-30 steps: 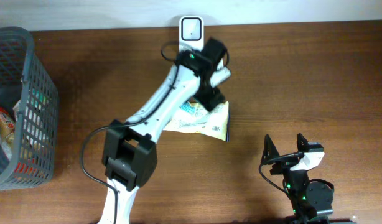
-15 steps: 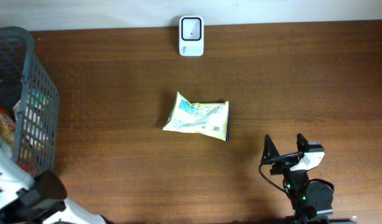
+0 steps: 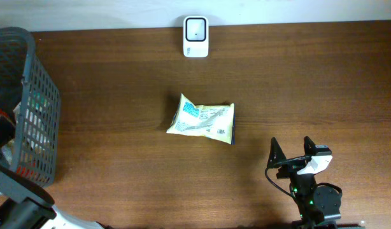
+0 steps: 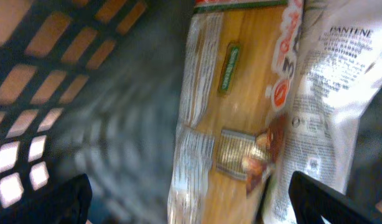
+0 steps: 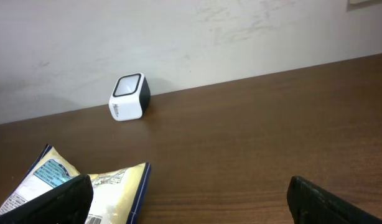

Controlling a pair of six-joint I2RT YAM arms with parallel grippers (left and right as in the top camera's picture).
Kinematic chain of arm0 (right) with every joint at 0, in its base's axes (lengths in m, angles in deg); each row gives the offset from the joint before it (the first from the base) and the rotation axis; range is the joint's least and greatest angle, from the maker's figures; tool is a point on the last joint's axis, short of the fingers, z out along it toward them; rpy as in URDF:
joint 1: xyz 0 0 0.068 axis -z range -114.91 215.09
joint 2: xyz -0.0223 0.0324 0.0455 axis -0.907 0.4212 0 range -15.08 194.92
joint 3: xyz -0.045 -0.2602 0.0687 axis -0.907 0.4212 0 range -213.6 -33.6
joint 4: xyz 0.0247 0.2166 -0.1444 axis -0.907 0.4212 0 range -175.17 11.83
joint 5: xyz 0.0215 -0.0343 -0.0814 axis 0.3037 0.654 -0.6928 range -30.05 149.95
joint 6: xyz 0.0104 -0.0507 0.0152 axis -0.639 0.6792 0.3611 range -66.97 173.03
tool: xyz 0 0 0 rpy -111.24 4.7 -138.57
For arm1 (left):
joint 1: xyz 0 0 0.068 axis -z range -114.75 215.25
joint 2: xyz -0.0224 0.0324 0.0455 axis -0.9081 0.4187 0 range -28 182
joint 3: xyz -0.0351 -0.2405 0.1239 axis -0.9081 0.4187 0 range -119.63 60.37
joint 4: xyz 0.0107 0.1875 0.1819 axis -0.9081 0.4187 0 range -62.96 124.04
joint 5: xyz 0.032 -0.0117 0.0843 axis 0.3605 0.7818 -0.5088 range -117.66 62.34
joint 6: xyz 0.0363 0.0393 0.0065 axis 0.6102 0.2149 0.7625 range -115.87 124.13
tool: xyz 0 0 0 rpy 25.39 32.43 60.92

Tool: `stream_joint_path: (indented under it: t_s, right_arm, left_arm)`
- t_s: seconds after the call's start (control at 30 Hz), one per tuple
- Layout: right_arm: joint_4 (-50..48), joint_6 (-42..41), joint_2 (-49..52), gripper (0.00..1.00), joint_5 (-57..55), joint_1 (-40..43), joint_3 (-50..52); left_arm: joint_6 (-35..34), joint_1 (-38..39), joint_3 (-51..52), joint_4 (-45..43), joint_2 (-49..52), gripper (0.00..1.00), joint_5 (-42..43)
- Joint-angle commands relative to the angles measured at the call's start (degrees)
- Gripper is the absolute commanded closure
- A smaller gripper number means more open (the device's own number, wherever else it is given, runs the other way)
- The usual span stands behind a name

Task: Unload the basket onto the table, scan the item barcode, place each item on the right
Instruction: 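Pull the orange spaghetti pack from the basket with the left gripper onto table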

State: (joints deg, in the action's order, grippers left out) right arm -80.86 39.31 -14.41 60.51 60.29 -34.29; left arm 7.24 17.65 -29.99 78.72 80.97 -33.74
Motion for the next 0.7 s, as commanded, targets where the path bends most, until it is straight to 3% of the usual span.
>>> stream_joint_path:
  t_s: [0.0, 0.27, 0.47, 0.53, 0.57, 0.63, 0.67]
  right_arm:
    - [0.2, 0.0, -0.3, 0.01, 0.1, 0.3, 0.4]
    - [0.2, 0.0, -0.3, 0.01, 0.1, 0.3, 0.4]
    - [0.2, 0.0, -0.3, 0.01, 0.1, 0.3, 0.4]
    - [0.2, 0.0, -0.3, 0.01, 0.1, 0.3, 0.4]
    - [0.2, 0.0, -0.3, 0.01, 0.1, 0.3, 0.4]
    - [0.2, 0.0, -0.3, 0.01, 0.1, 0.3, 0.4]
    - [0.2, 0.0, -0.3, 0.01, 0.1, 0.3, 0.4]
  left_arm:
    - [5.6, 0.1, 5.6, -5.1, -0.2, 0.01, 1.9]
    - [5.6, -0.3, 10.6, -9.4, 1.6, 0.01, -1.6]
    - [5.6, -0.3, 10.6, -9.2, 9.3, 0.01, 2.9]
    - [5.6, -0.3, 10.6, -9.1, 9.3, 0.16, 3.0]
    - [5.6, -0.3, 10.5, -9.0, 9.3, 0.40, 3.0]
    - [5.6, -0.3, 10.0, -8.3, 9.2, 0.68, 3.4]
    - [5.6, -0.3, 9.4, -7.5, 9.1, 0.75, 3.4]
